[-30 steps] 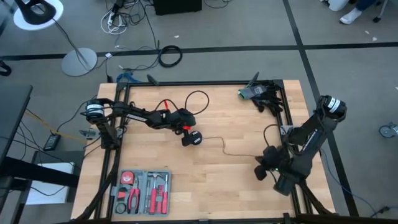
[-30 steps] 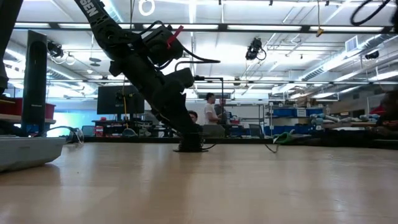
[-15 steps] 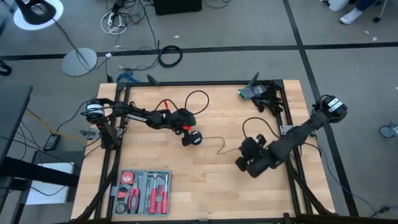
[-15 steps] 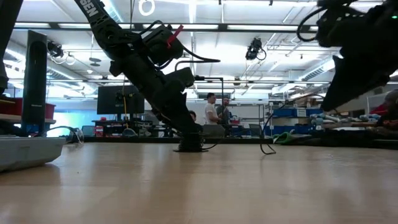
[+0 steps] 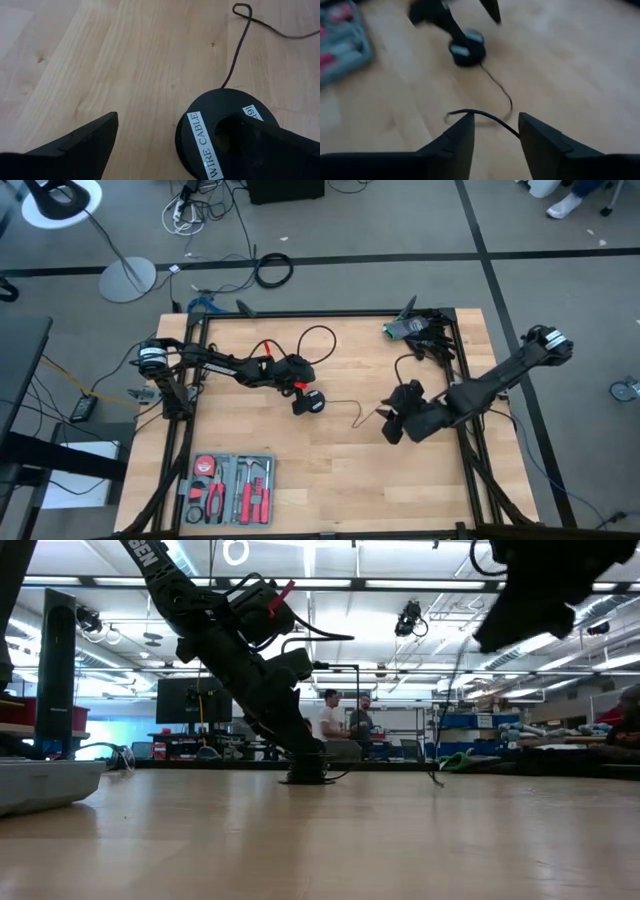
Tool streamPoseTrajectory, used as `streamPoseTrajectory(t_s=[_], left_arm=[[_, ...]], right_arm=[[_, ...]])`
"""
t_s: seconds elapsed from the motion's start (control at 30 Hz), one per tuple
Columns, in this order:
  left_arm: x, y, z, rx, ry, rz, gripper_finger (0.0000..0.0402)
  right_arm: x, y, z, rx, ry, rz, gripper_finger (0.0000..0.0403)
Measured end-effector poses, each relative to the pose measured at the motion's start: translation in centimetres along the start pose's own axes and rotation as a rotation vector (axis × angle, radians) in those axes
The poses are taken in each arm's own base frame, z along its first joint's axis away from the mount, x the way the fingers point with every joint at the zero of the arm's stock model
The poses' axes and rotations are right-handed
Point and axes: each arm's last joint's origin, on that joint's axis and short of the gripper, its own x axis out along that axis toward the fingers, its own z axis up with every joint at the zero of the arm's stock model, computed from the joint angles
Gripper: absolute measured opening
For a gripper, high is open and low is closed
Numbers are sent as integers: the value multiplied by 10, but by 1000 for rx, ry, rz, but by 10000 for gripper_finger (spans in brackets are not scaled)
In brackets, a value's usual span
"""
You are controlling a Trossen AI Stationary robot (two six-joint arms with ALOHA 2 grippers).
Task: Coil cords
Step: Uncoil the black wire from the spool
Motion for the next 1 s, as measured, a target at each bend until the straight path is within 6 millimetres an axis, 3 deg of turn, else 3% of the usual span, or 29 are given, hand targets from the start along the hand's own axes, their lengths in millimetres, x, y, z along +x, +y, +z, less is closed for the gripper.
streamPoseTrajectory(t_s=[0.33, 0.47, 0.67, 1.0], left_arm=[[0, 0, 0, 0, 0, 1, 395], [0, 0, 0, 0, -1, 1, 395], [0, 0, 2, 0, -18, 0, 395], [0, 0, 1, 0, -16, 1, 395]], right_arm=[[-15, -8, 39, -69, -206, 119, 196], [-8, -14, 49, -63, -231, 80, 199], [36, -16, 56, -132, -157, 55, 196], [124, -22, 44, -230, 63, 147, 183]])
